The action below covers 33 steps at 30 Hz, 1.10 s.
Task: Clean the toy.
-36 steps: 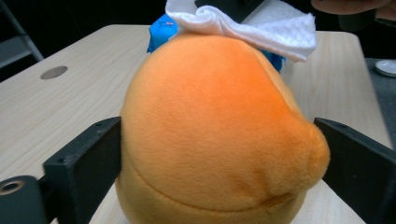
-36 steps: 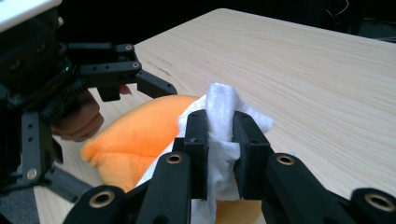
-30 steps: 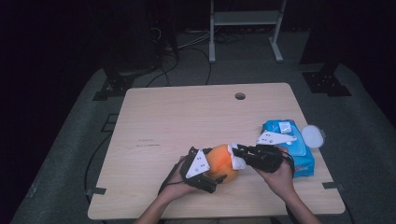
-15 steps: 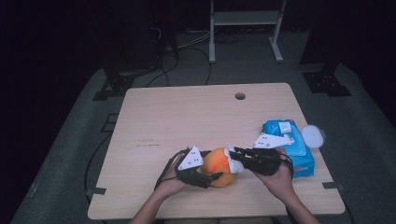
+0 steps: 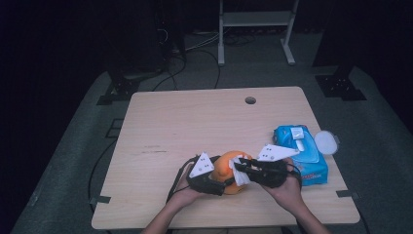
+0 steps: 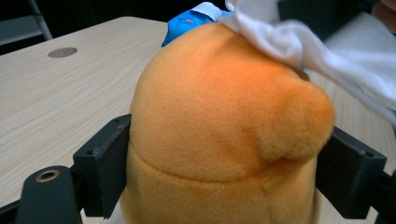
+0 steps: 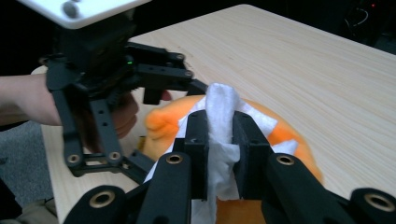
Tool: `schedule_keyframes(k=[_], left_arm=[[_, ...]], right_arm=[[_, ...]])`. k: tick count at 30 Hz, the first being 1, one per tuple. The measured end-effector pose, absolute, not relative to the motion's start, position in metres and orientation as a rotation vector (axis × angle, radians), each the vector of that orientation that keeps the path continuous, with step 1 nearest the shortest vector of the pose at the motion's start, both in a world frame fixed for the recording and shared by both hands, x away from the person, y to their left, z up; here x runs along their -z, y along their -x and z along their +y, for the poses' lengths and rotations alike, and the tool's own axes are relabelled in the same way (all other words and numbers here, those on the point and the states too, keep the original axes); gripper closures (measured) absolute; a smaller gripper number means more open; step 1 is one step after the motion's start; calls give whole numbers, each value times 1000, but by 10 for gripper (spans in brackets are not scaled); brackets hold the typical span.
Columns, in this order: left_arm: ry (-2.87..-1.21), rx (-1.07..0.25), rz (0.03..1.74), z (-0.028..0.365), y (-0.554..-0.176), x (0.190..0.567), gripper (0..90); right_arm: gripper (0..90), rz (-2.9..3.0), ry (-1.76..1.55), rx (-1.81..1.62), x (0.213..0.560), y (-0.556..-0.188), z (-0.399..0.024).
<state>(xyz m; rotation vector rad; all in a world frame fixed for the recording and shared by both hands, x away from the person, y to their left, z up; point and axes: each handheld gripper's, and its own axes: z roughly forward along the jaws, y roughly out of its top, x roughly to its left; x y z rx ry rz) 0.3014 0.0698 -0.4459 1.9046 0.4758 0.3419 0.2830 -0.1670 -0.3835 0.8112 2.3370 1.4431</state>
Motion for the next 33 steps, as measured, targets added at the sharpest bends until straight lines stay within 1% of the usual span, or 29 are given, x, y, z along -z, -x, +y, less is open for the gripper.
schedule_keyframes(k=[4,7,10,11,15,20,23,26,28,31,33], left_arm=[[-1898,-330,497,70,-303,447,157],[-1901,-332,495,69,-304,446,157],[-1896,-339,522,67,-303,447,156],[-1896,-339,522,67,-303,447,156],[-1907,-347,525,66,-301,445,155],[-1920,-324,484,68,-302,444,136],[-1917,-336,493,66,-302,443,157],[-1911,-336,536,66,-303,443,168],[-1895,-326,572,65,-304,444,168],[-1912,-330,558,66,-303,443,143],[-1907,-318,550,68,-303,443,128]], right_arm=[[767,2279,-956,-1435,394,-297,-192],[768,2277,-968,-1434,395,-297,-194],[770,2319,-915,-1501,391,-288,-178],[770,2319,-915,-1501,391,-288,-178],[769,2342,-784,-1441,387,-277,-157],[767,2284,-883,-1429,390,-292,-179],[768,2274,-953,-1454,395,-296,-190],[769,2288,-890,-1437,391,-287,-179],[769,2343,-841,-1490,389,-280,-168],[769,2364,-732,-1412,389,-270,-150],[769,2363,-740,-1415,389,-273,-153]])
